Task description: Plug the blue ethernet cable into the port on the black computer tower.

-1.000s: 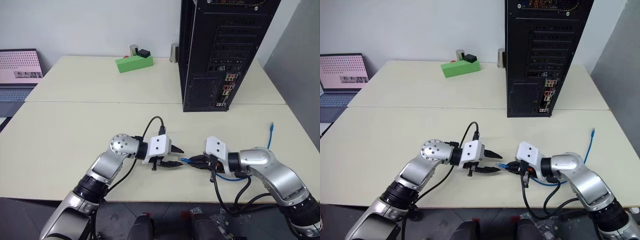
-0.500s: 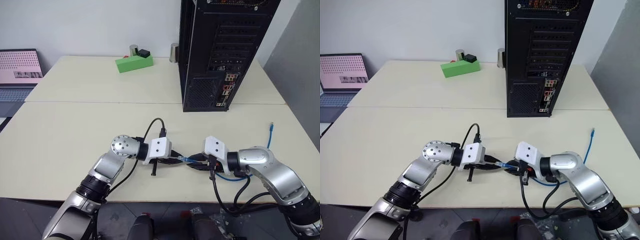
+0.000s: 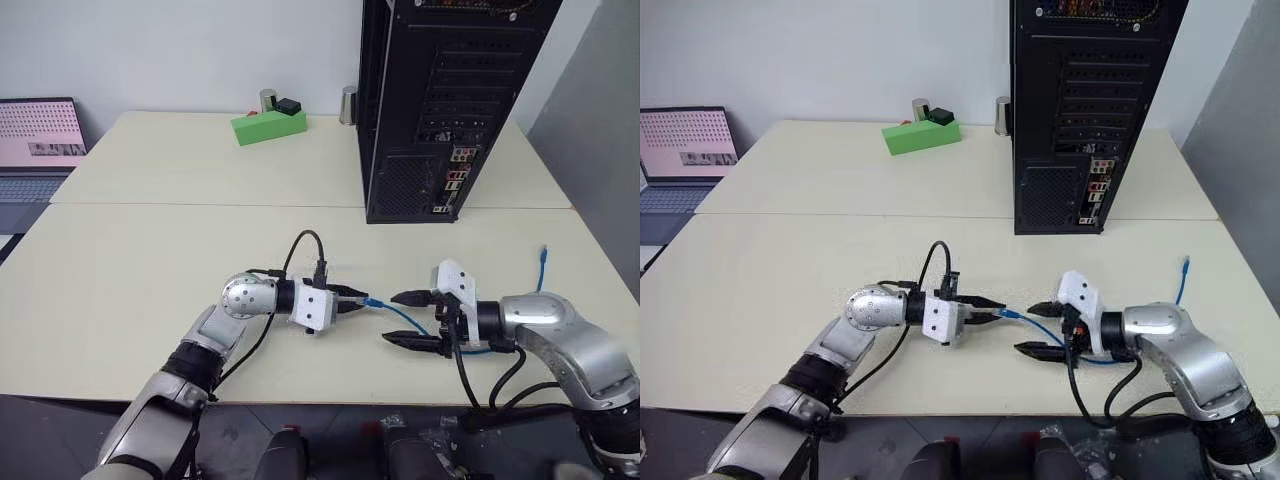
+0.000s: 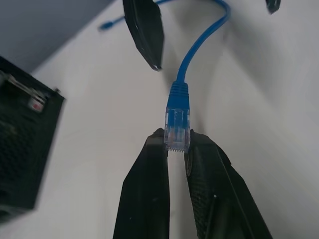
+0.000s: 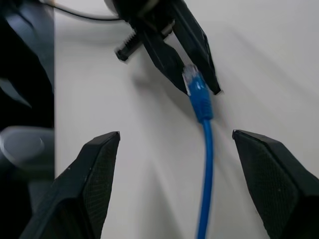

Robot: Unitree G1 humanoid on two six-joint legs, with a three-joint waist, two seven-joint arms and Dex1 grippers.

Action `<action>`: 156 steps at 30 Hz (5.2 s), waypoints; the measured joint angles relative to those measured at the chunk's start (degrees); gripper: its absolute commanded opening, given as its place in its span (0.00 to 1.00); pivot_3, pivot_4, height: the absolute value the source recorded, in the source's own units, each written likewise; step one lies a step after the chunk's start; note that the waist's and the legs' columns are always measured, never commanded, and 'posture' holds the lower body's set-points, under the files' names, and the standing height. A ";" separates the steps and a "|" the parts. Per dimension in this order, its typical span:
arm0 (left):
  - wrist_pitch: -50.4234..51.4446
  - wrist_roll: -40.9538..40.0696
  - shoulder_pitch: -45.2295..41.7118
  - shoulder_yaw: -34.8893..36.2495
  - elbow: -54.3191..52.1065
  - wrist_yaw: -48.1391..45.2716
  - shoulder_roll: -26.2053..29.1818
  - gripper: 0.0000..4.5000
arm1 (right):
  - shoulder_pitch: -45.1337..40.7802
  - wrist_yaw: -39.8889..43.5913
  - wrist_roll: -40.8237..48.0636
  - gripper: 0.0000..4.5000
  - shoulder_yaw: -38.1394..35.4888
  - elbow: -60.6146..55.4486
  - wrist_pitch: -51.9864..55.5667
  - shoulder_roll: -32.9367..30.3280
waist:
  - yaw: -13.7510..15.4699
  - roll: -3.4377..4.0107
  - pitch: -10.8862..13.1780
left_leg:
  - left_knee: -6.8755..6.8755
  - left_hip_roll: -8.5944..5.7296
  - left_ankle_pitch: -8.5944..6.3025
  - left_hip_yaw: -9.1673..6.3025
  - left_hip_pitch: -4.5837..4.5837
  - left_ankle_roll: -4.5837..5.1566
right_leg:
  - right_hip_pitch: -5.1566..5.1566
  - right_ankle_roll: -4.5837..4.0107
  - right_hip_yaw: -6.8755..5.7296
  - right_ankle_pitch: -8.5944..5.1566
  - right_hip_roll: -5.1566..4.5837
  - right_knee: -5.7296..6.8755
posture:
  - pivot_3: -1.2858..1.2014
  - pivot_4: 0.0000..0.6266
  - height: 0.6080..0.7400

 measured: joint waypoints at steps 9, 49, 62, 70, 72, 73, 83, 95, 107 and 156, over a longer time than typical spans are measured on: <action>-24.93 9.11 -1.86 1.71 8.93 13.37 0.84 0.05 | 0.40 -7.04 11.38 0.83 -5.67 -0.03 8.58 6.34 | 0.04 0.00 0.00 | 0.00 -0.01 0.00 0.01 -0.01 0.00 | 0.00 0.01 -0.02 0.00 -0.01 0.01 | 0.52 0.24 1.00; -24.61 16.54 -3.36 0.84 10.47 28.23 1.83 0.41 | -3.95 -11.55 20.42 0.00 -6.55 2.74 11.37 6.76 | -0.02 0.01 0.00 | -0.01 -0.01 0.00 0.01 0.00 0.00 | 0.00 0.01 -0.04 0.00 0.00 0.03 | 0.52 0.24 1.00; 20.37 -14.37 6.31 1.96 -7.54 13.52 -1.46 0.87 | 0.69 -23.32 11.08 0.00 -13.37 -0.03 2.62 6.47 | 0.12 0.00 0.00 | -0.02 -0.02 0.00 -0.03 -0.06 0.00 | -0.01 0.02 -0.06 0.00 -0.02 0.01 | 0.52 0.24 1.00; 47.33 -17.07 0.73 5.70 -16.68 24.15 -11.91 0.87 | 1.18 -42.27 -1.14 0.00 -14.55 -2.74 -1.22 13.37 | -0.20 0.00 0.00 | -0.03 -0.01 0.00 -0.03 -0.01 -0.01 | -0.04 0.02 0.00 -0.01 0.03 0.05 | 0.52 0.24 1.00; 50.70 -16.37 -0.56 6.75 -16.80 27.36 -14.31 0.87 | 0.16 -45.55 -3.52 0.00 -14.47 -2.60 -1.82 14.99 | -0.20 0.00 0.00 | -0.04 -0.02 0.01 -0.03 -0.01 -0.01 | -0.04 0.02 0.00 -0.01 0.03 0.03 | 0.52 0.24 1.00; 52.04 -15.29 -1.50 6.92 -16.28 29.80 -16.15 0.87 | -1.01 -47.42 -4.88 0.00 -14.42 -2.09 -2.04 16.10 | -0.14 0.00 0.00 | -0.04 -0.02 0.01 -0.02 -0.02 -0.01 | -0.03 0.02 0.00 0.00 0.03 0.03 | 0.52 0.24 1.00; 54.17 -9.19 -6.00 6.81 -11.25 38.23 -23.67 0.87 | -13.16 -54.45 -12.12 0.00 -14.36 11.60 -7.56 21.57 | -0.10 0.01 0.00 | -0.12 -0.04 0.01 0.00 -0.03 -0.01 | -0.09 0.00 0.02 0.00 0.01 0.02 | 0.52 0.24 1.00; 54.58 -7.90 -9.03 8.00 -8.15 39.41 -26.55 0.87 | -18.72 -53.38 -14.27 0.00 -14.33 21.85 -12.55 22.34 | -0.06 0.01 0.00 | -0.12 -0.05 0.01 0.01 -0.05 -0.01 | -0.11 0.00 0.02 0.00 0.00 0.01 | 0.52 0.24 1.00; 55.75 -9.06 -9.03 8.38 -7.92 33.62 -26.63 0.87 | -20.51 -52.65 -15.53 0.00 -14.20 25.64 -14.23 22.69 | -0.05 0.01 0.00 | -0.12 -0.05 0.01 0.02 -0.06 -0.02 | -0.13 0.00 0.03 0.00 0.00 0.01 | 0.52 0.24 1.00; 55.18 -7.73 -9.05 8.38 -7.45 33.08 -26.82 0.87 | -22.45 -51.43 -20.74 0.00 -13.79 29.40 -15.58 22.45 | -0.09 0.01 0.00 | -0.13 -0.05 0.01 0.03 -0.11 -0.02 | -0.20 0.00 0.05 0.00 0.00 0.01 | 0.52 0.24 1.00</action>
